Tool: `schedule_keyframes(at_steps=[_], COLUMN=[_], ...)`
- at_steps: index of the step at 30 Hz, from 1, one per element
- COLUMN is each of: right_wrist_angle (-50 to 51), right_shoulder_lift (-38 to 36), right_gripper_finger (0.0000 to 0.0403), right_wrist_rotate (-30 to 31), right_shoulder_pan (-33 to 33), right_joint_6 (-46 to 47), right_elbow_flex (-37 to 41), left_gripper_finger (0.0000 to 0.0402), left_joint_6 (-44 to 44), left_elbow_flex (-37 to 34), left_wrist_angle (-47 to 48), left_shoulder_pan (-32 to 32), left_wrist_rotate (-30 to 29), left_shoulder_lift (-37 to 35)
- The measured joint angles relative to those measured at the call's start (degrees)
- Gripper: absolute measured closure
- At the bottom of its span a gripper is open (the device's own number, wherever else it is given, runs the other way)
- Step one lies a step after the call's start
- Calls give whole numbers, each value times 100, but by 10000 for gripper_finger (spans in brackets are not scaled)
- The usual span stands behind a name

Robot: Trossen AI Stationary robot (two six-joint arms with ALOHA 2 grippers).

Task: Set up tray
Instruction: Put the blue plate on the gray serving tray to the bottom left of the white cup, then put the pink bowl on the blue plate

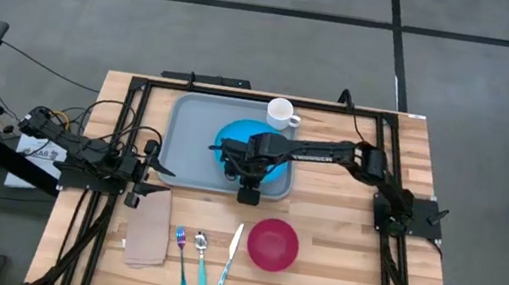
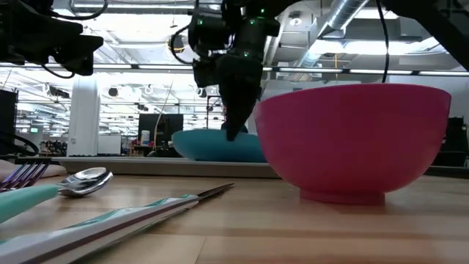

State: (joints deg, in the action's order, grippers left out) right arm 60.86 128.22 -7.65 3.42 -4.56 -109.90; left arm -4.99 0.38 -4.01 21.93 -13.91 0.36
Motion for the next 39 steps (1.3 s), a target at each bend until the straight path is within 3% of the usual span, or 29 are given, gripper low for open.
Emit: schedule_keyframes(at_steps=[14,21,33,39], right_wrist_angle=[383,387,329,837], right_shoulder_lift=[9,9,9,-228], right_gripper_finger=[384,358,355,355], right_wrist_rotate=[-611,-665,-651,-730], right_shoulder_pan=[42,49,68,57], right_joint_6=[9,69,180,213], right_elbow_flex=[10,14,14,-301], left_gripper_finger=[233,233,233,233], left_joint_6=[6,5,6,6], left_elbow_flex=[0,0,0,0], left_wrist_angle=[0,2,1,0], left_shoulder_pan=[-1,-2,-2,-2], left_wrist_rotate=[2,2,1,2], left_shoulder_lift=[0,2,0,2])
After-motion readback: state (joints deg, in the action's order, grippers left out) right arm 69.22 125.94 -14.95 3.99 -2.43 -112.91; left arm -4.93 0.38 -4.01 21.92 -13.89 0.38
